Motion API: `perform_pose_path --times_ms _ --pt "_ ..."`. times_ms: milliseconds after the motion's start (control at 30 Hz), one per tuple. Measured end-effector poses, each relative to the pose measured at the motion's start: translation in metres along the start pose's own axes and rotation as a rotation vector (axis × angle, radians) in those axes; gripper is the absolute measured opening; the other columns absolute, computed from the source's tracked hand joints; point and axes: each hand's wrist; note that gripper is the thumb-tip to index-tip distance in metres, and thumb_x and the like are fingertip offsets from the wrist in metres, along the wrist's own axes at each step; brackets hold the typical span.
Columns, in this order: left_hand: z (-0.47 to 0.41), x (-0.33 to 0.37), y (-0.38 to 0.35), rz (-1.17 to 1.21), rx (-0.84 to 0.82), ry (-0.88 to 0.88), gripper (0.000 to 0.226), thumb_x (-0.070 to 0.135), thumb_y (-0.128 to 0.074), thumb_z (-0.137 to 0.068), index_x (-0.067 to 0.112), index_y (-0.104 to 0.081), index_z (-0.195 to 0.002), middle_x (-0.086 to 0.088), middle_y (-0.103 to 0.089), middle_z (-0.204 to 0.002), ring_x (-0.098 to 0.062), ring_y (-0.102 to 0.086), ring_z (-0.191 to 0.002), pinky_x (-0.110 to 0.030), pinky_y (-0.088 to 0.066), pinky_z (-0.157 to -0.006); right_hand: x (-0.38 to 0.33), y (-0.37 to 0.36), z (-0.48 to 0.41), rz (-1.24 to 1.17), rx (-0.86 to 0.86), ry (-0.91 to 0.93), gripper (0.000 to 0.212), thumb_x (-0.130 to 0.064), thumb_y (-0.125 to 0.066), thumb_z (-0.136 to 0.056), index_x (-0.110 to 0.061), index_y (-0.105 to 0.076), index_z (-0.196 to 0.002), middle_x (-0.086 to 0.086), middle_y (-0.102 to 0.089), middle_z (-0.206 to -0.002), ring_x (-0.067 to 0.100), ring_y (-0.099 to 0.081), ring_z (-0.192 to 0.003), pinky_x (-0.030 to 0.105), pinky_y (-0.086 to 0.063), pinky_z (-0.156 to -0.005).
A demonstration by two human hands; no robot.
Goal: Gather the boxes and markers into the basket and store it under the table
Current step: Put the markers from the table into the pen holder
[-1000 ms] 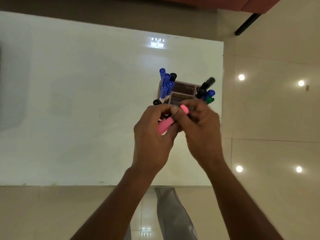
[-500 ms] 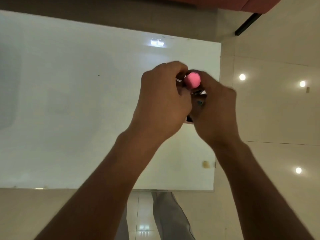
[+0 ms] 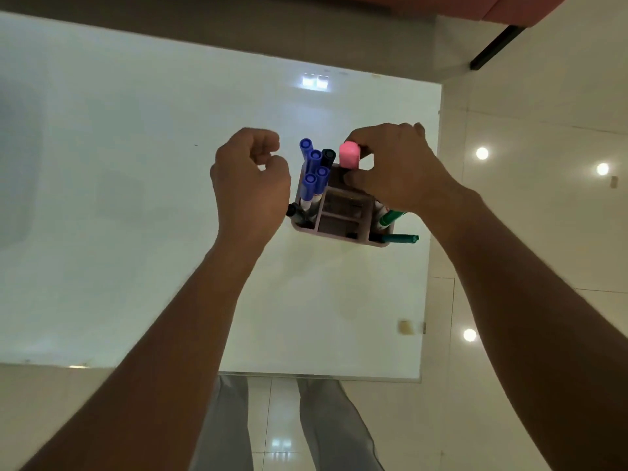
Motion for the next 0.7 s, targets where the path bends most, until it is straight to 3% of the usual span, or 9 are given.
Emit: perform_pose_path --times_ms 233,333,433,500,600,633,700 --pt "0.003 -0.03 -0.004 0.018 -0.057 0.187 0.031 0.008 -0.048 -0.089 0.013 -0.067 -0.113 0.006 -0.067 -0.107 -0.003 -0.058 -0.084 -0.014 -0.042 -0.068 0.003 0.001 0.008 -0.081 -0.021 -0.048 0.023 -0.023 -0.072 -0.082 -0.025 -0.072 -0.105 -0.004 -0.07 -0.103 0.022 -0.062 -0.094 0.057 -0.035 -0.108" --pt "0.007 -0.034 -0.006 0.045 -0.085 0.243 0.03 0.011 -0.046 -0.09 0.014 -0.068 -0.109 0.005 -0.068 -0.104 -0.011 -0.061 -0.089 -0.026 -0.05 -0.079 0.005 0.004 0.012 -0.083 -0.023 -0.079 0.028 -0.025 -0.074 -0.083 -0.025 -0.07 -0.111 -0.006 -0.063 -0.101 0.018 -0.057 -0.093 0.055 -0.036 -0.11" --pt "0.012 -0.036 -0.009 0.111 -0.128 0.318 0.025 0.017 -0.045 -0.091 0.014 -0.069 -0.098 0.008 -0.066 -0.093 -0.025 -0.064 -0.099 -0.043 -0.052 -0.095 0.009 0.004 0.018 -0.149 0.024 -0.069 0.038 -0.032 -0.075 -0.082 -0.026 -0.066 -0.118 -0.007 -0.065 -0.119 0.015 -0.056 -0.097 0.049 -0.039 -0.108" --pt "0.014 -0.034 -0.013 0.166 -0.168 0.378 0.028 0.024 -0.045 -0.088 0.011 -0.069 -0.097 0.003 -0.067 -0.097 -0.027 -0.062 -0.103 -0.048 -0.05 -0.099 0.013 0.003 0.024 -0.225 0.14 -0.083 0.039 -0.041 -0.073 -0.083 -0.027 -0.066 -0.119 -0.012 -0.063 -0.121 0.009 -0.056 -0.104 0.034 -0.043 -0.102" --pt "0.018 -0.036 -0.018 0.274 -0.239 0.48 0.034 0.031 -0.043 -0.093 0.015 -0.07 -0.104 -0.001 -0.068 -0.11 -0.017 -0.062 -0.103 -0.041 -0.047 -0.103 0.019 0.003 0.042 -0.427 0.431 -0.2 0.03 -0.043 -0.065 -0.089 -0.024 -0.067 -0.112 -0.017 -0.066 -0.11 -0.004 -0.058 -0.102 0.008 -0.04 -0.086" --pt "0.019 -0.037 -0.019 0.334 -0.257 0.503 0.035 0.031 -0.039 -0.098 0.015 -0.07 -0.104 -0.001 -0.068 -0.106 -0.015 -0.062 -0.1 -0.038 -0.046 -0.102 0.021 -0.002 0.05 -0.503 0.515 -0.257 0.026 -0.043 -0.061 -0.092 -0.023 -0.068 -0.107 -0.016 -0.068 -0.103 -0.004 -0.06 -0.096 0.006 -0.041 -0.081" --pt "0.017 -0.042 -0.02 0.433 -0.268 0.542 0.039 0.033 -0.034 -0.103 0.018 -0.069 -0.1 0.001 -0.069 -0.095 -0.014 -0.062 -0.1 -0.039 -0.044 -0.103 0.024 -0.02 0.063 -0.685 0.59 -0.435 0.027 -0.043 -0.053 -0.097 -0.02 -0.067 -0.098 -0.011 -0.069 -0.092 0.002 -0.064 -0.087 0.016 -0.048 -0.08"
Point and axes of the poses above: each hand's wrist, its own z-axis away from the middle knuckle, its own y-axis out of the back of the hand, x = y × z
